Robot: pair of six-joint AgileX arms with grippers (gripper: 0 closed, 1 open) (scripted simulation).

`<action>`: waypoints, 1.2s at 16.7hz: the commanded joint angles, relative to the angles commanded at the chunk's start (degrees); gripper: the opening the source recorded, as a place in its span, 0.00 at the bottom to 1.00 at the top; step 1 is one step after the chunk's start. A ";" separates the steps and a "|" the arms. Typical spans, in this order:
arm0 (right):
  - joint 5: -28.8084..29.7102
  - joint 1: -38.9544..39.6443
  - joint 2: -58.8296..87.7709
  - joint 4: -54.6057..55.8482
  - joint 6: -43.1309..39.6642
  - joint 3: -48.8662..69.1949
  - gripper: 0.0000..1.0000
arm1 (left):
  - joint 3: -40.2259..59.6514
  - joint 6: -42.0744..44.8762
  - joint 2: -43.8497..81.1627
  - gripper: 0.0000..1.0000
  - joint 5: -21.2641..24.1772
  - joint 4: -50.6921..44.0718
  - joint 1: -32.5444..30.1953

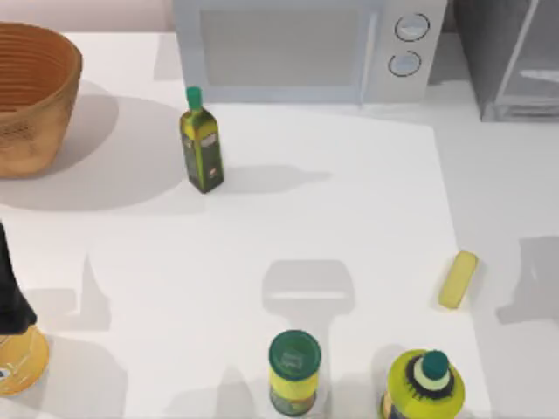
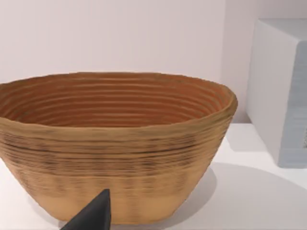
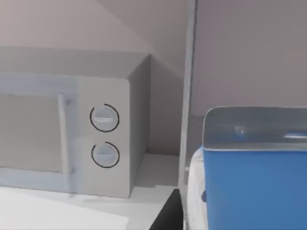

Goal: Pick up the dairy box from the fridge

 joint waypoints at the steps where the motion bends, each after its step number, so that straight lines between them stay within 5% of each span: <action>1: -0.85 1.05 3.58 3.11 -0.01 1.17 0.00 | 0.00 0.00 0.00 1.00 0.00 0.00 0.00; 20: -10.21 14.21 93.54 65.32 3.53 21.54 0.00 | 0.00 0.00 0.00 1.00 0.00 0.00 0.00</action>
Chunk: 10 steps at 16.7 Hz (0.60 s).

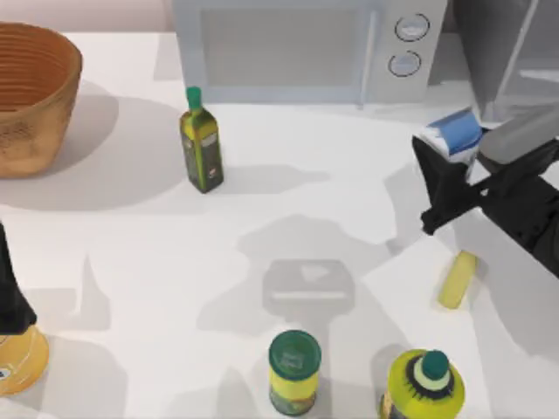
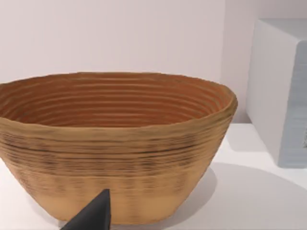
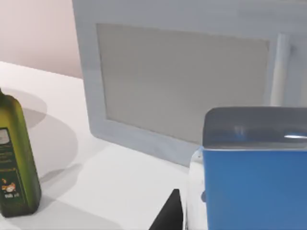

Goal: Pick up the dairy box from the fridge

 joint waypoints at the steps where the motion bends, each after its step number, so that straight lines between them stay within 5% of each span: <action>1: -0.54 0.75 4.77 3.37 0.55 1.04 0.00 | 0.00 0.00 0.00 1.00 0.00 0.00 0.00; 10: -4.51 5.87 24.55 20.19 -1.39 7.90 0.00 | 0.00 0.00 0.00 1.00 0.00 0.00 0.00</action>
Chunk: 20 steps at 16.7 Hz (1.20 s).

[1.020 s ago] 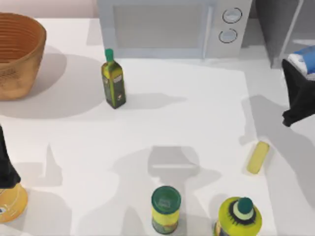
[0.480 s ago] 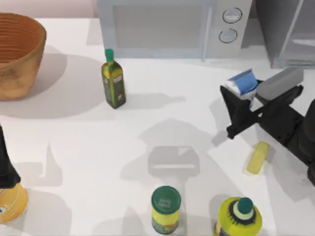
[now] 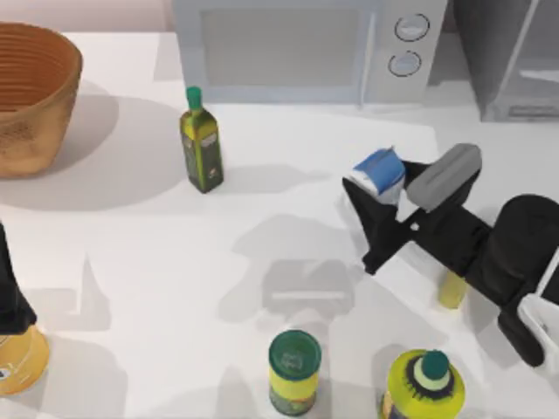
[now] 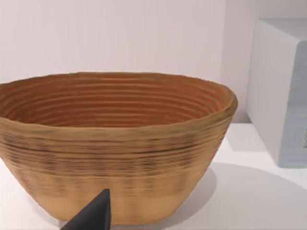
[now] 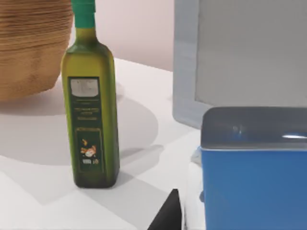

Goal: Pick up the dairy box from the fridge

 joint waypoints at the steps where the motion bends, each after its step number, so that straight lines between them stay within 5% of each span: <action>1: 0.00 0.00 0.00 0.00 0.00 0.00 0.00 | 0.00 0.00 0.00 1.00 0.00 0.00 0.00; 18: 3.40 3.29 8.89 -6.61 -0.12 15.42 0.00 | 0.00 0.00 0.00 1.00 0.00 0.00 0.00; 20: 3.40 3.29 8.89 -6.61 -0.12 15.42 0.15 | 0.00 0.00 0.00 1.00 0.00 0.00 0.00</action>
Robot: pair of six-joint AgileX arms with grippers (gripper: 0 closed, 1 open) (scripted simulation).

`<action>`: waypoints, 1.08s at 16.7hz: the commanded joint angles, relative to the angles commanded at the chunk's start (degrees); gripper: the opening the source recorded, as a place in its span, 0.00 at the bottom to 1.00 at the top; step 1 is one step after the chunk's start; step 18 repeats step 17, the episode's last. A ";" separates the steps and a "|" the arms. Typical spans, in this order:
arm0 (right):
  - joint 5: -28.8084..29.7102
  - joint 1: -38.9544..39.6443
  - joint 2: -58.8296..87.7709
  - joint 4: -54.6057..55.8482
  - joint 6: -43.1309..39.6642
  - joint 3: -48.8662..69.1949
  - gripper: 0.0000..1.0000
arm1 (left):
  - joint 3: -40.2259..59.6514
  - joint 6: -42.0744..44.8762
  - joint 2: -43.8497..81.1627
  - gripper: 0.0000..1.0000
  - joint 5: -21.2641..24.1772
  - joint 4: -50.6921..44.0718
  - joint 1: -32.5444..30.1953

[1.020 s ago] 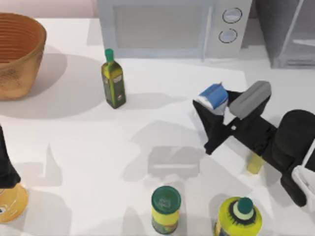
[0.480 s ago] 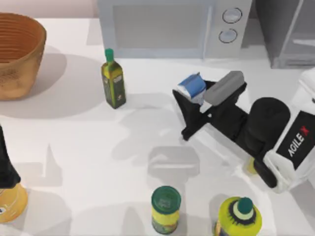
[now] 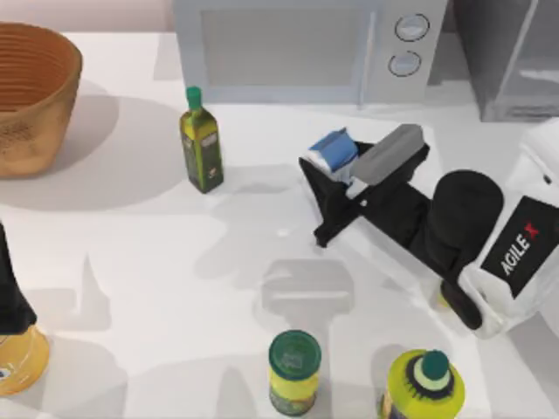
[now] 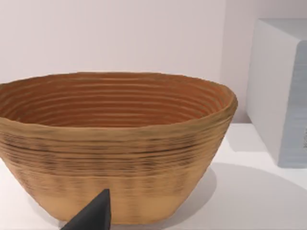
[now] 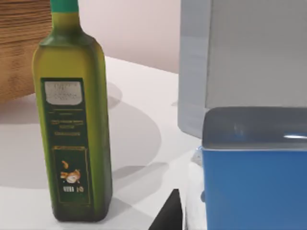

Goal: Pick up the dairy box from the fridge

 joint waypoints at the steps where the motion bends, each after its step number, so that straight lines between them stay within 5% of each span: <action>1: 0.00 0.00 0.00 0.00 0.00 0.00 0.23 | 0.00 0.00 0.00 1.00 0.00 0.00 0.00; 11: 0.00 0.00 0.00 0.00 0.00 0.00 0.98 | 0.00 0.00 0.00 1.00 0.00 0.00 0.00; 18: 0.00 0.00 0.00 0.00 0.00 0.00 1.00 | 0.00 0.00 0.00 1.00 0.00 0.00 0.00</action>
